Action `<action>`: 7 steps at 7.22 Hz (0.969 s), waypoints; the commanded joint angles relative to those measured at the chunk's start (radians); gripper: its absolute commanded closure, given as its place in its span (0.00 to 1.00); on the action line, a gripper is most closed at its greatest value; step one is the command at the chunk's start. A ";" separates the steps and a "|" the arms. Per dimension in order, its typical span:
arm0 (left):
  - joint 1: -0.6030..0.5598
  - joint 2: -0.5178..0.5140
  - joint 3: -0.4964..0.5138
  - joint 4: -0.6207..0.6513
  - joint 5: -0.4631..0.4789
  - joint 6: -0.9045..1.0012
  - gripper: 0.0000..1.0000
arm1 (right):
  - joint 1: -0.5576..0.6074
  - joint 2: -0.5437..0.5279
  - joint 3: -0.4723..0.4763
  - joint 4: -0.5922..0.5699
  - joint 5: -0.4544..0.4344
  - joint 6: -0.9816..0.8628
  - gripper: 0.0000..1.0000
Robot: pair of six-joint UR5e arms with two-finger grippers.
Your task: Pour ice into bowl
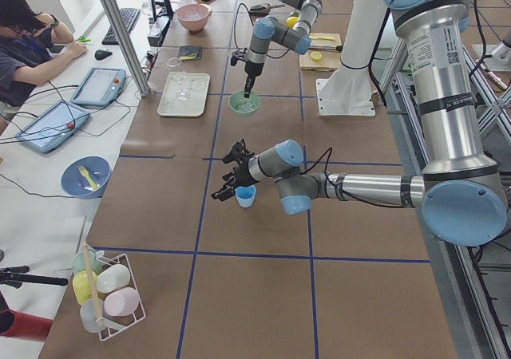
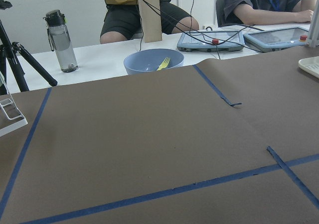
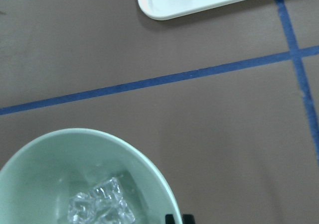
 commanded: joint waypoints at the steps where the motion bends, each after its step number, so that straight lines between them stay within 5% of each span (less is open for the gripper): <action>1: -0.035 -0.010 -0.012 0.076 -0.047 0.104 0.00 | 0.071 -0.217 0.238 -0.039 0.070 -0.083 1.00; 5: -0.323 -0.134 -0.038 0.504 -0.425 0.366 0.00 | 0.239 -0.556 0.469 -0.028 0.213 -0.360 1.00; 7: -0.364 -0.195 -0.037 0.715 -0.490 0.449 0.00 | 0.324 -0.688 0.482 -0.022 0.242 -0.518 1.00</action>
